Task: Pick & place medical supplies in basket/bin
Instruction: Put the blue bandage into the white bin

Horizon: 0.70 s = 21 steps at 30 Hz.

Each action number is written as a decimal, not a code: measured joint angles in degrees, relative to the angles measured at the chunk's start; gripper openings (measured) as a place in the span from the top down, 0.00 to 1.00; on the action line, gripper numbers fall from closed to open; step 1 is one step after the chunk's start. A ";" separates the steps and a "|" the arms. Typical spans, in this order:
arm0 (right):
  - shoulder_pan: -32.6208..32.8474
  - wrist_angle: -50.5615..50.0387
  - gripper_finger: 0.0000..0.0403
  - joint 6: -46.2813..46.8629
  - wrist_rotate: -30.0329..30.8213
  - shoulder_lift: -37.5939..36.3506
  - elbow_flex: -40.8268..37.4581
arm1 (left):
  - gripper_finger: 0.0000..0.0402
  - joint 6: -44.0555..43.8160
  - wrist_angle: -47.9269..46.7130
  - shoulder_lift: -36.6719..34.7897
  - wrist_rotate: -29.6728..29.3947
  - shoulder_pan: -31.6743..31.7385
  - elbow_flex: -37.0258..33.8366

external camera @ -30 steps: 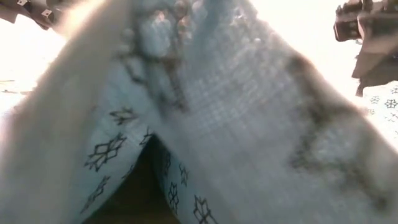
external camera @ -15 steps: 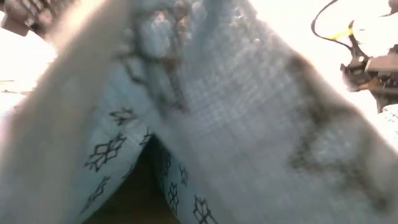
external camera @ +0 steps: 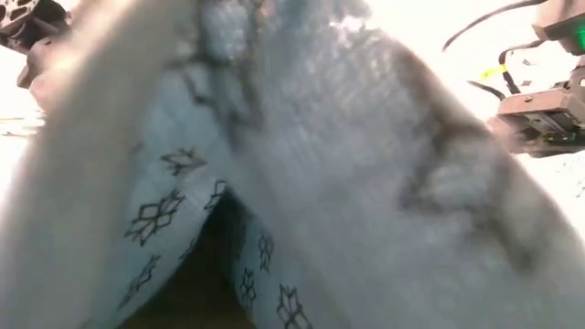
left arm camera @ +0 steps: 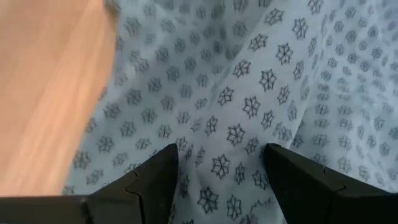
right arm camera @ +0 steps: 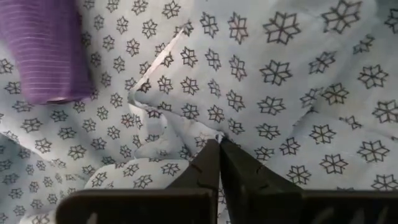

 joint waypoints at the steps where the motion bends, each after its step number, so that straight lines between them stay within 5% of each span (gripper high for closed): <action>1: 0.04 -0.52 0.99 0.68 -0.13 -0.04 0.00 | 0.39 -0.50 -0.48 0.44 0.06 -0.03 -0.01; 17: 0.33 -26.92 1.00 5.57 3.26 -1.81 6.52 | 0.39 -7.78 -12.53 4.51 -8.30 5.38 0.42; 21: 1.39 -31.05 1.00 4.99 7.49 -1.71 10.25 | 0.39 -5.97 -11.18 4.32 -4.39 6.43 0.03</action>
